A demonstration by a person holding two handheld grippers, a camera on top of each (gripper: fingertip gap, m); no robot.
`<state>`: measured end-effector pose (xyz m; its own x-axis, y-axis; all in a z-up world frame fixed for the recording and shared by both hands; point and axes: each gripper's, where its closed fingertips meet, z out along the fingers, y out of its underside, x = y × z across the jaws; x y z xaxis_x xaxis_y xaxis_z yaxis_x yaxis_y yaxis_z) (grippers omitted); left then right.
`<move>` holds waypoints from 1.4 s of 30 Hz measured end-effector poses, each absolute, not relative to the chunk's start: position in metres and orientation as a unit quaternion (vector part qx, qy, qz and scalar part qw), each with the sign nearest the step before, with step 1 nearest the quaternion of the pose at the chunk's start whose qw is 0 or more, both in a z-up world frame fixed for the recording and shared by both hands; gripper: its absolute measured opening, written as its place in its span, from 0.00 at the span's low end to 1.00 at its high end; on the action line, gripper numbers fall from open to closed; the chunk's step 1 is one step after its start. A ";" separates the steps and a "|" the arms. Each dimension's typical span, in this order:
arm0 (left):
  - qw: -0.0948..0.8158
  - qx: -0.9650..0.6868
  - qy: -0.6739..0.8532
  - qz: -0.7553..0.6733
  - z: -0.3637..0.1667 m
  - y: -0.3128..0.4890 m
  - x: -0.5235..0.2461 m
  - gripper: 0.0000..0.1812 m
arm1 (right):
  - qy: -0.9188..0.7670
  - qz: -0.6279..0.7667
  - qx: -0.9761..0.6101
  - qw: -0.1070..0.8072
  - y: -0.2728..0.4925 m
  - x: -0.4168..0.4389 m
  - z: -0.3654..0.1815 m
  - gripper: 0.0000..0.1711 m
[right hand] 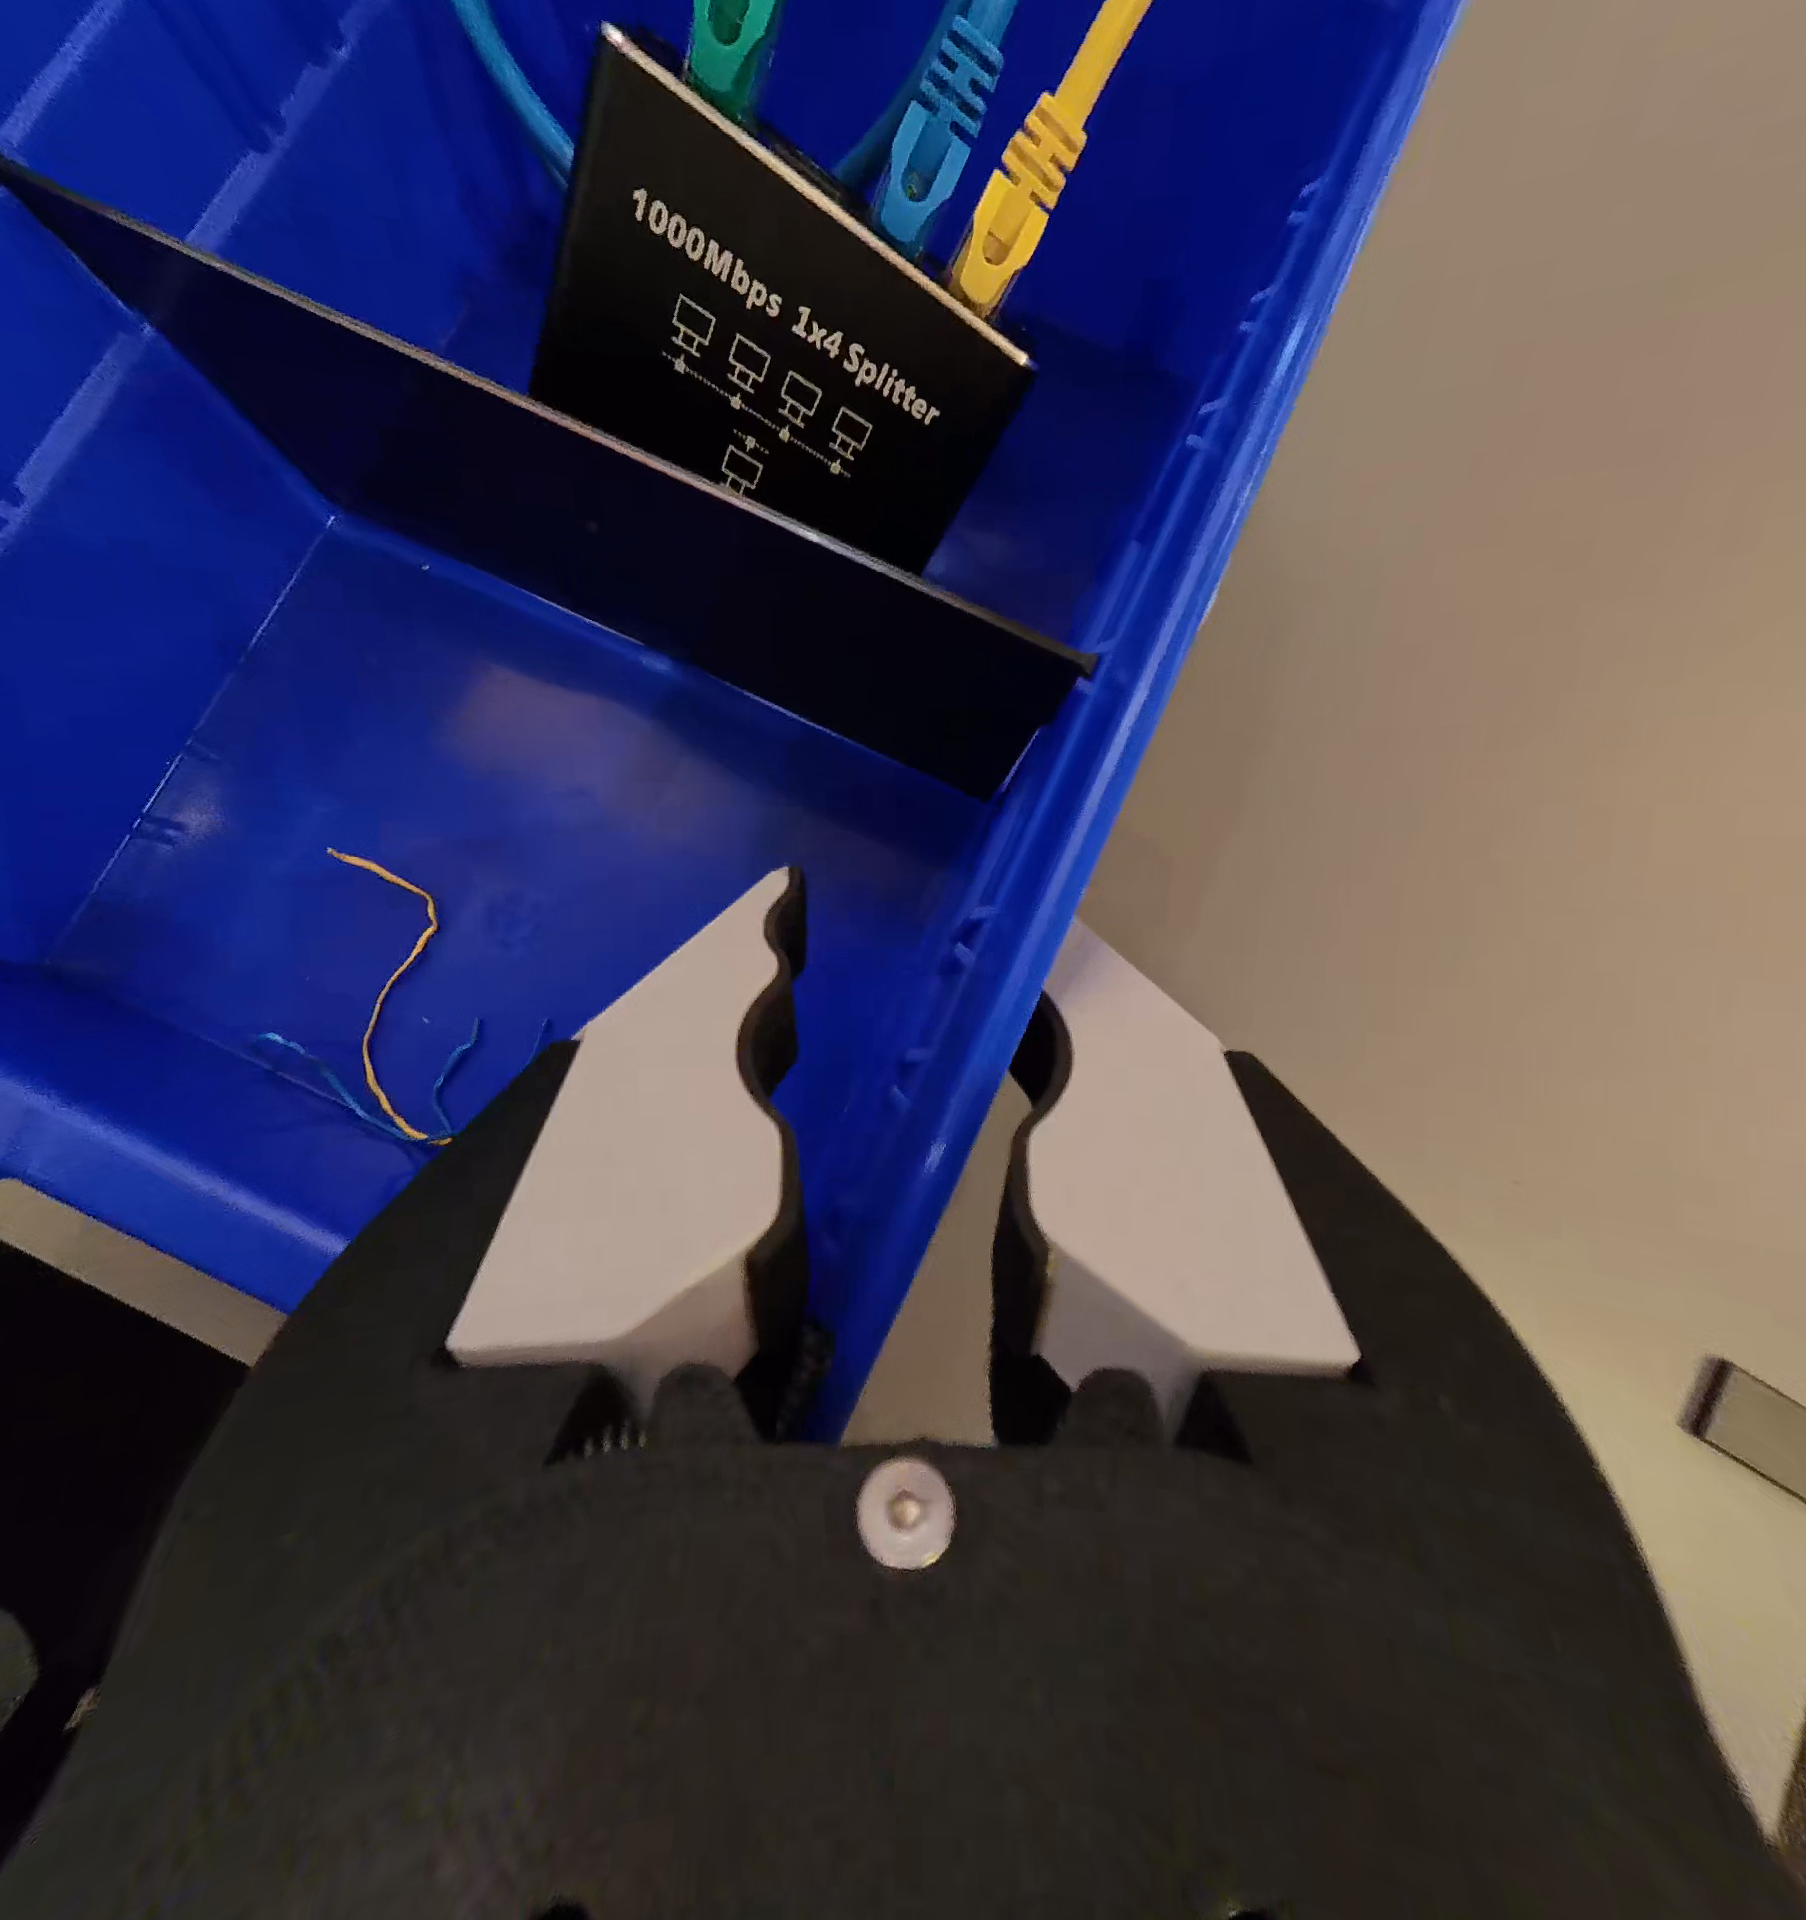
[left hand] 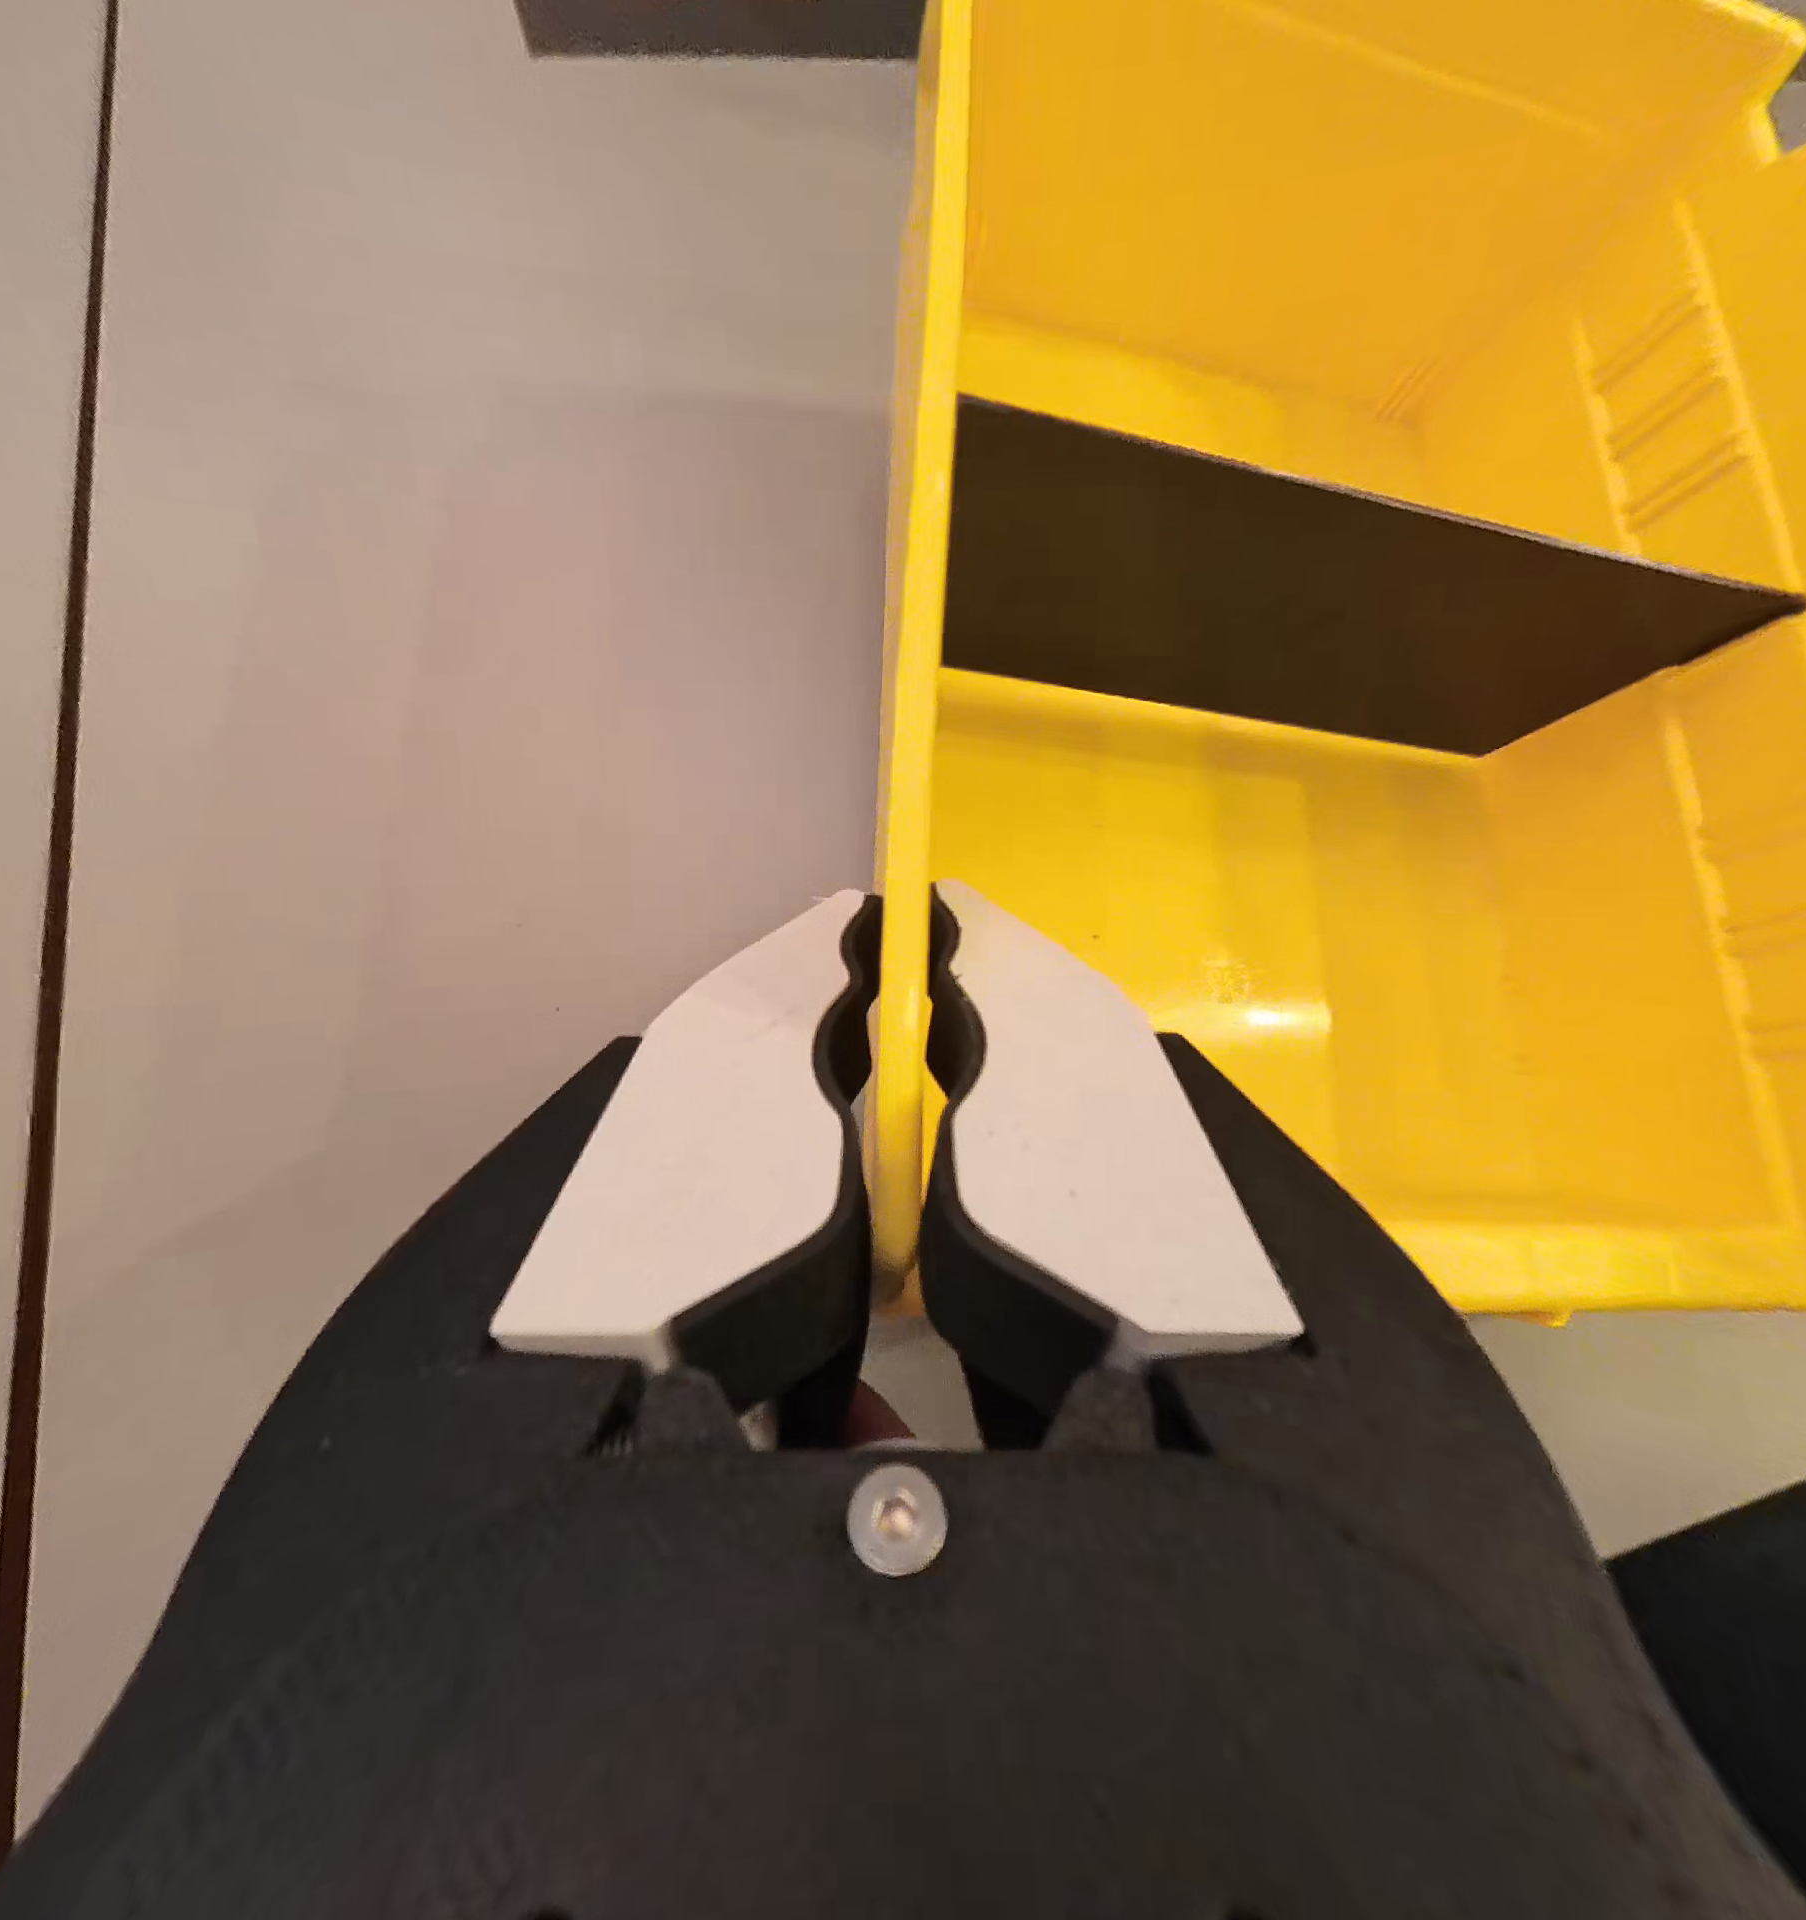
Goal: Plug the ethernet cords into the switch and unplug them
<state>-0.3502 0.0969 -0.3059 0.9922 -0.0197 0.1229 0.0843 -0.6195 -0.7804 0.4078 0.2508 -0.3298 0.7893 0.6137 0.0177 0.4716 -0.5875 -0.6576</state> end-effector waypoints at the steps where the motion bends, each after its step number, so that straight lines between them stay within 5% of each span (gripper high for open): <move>1: 0.440 -0.896 -0.013 -0.061 -0.303 0.096 -0.347 0.03 | -0.307 0.106 -0.883 0.339 0.250 0.402 -0.329 0.19; 7: 0.473 -0.876 -0.014 -0.094 -0.282 0.091 -0.330 0.03 | -0.318 0.129 -0.874 0.344 0.237 0.355 -0.328 0.23; 28: 0.624 -0.764 -0.097 -0.136 -0.199 0.046 -0.306 0.03 | -0.378 0.297 -0.817 0.319 0.176 0.124 -0.318 0.57; 42: 0.675 -0.707 -0.163 -0.133 -0.182 0.025 -0.336 0.03 | -0.397 0.372 -0.785 0.297 0.149 -0.024 -0.311 0.64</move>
